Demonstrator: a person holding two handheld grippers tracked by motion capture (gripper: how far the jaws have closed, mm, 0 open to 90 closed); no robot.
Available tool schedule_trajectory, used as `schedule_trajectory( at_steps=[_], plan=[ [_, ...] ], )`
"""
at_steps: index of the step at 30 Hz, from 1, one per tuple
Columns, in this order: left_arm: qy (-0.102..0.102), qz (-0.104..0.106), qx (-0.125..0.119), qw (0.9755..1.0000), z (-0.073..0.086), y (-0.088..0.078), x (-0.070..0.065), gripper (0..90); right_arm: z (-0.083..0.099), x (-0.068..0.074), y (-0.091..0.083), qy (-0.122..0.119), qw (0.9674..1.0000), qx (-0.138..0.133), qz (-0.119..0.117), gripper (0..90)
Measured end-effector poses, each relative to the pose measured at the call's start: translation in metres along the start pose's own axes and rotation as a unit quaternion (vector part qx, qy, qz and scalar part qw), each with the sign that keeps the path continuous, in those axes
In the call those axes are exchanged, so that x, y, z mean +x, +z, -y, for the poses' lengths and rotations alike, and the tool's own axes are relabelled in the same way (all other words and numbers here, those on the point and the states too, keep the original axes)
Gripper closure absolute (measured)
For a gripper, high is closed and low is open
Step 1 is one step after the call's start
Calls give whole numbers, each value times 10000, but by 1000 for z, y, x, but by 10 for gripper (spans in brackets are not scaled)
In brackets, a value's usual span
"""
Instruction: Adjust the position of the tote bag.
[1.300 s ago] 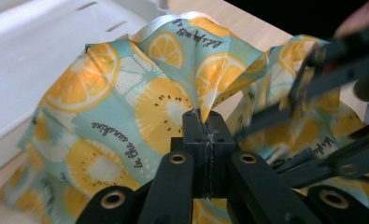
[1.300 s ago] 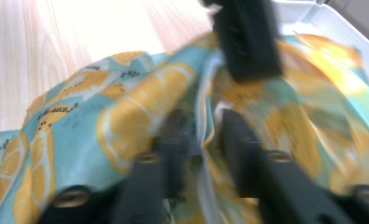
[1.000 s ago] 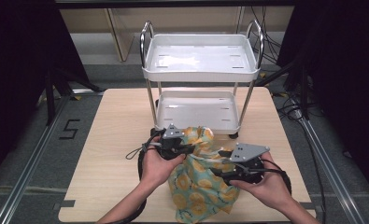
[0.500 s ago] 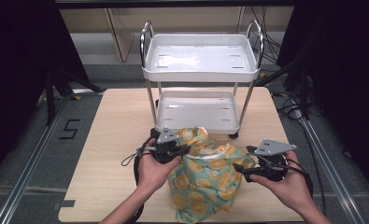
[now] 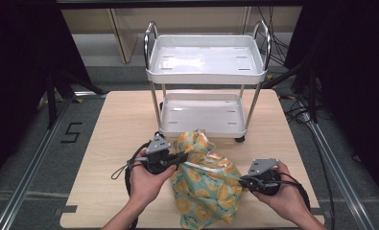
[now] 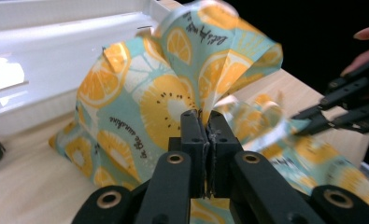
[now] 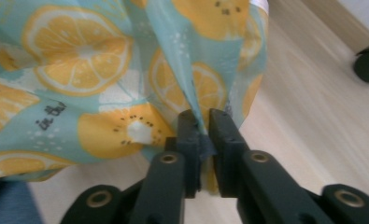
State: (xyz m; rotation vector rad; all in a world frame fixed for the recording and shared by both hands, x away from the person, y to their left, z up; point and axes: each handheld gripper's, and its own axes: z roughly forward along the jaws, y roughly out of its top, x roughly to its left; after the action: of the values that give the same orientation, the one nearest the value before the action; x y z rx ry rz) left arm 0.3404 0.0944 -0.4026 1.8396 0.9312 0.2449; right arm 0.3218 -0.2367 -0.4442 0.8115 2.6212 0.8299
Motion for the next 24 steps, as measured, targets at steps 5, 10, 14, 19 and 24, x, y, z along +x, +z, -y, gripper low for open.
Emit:
schedule_trajectory(
  at_steps=[5,10,14,19,24],
  plan=[
    [-276,38,-9,9996,18,-15,2,875,-5,-2,-5,-374,9982,-225,417,877],
    [-444,18,-7,9990,39,-22,7,863,-7,13,-17,-1170,9871,-856,683,870],
    [-611,-22,188,9980,50,-25,13,843,-1,26,-11,-1412,9856,-909,194,868],
    [-692,-20,219,9974,57,-32,21,808,7,37,1,-1498,9863,-633,-292,868],
    [-749,-19,285,9968,72,-35,24,765,10,38,8,-1470,9868,-515,-445,859]
  ],
)
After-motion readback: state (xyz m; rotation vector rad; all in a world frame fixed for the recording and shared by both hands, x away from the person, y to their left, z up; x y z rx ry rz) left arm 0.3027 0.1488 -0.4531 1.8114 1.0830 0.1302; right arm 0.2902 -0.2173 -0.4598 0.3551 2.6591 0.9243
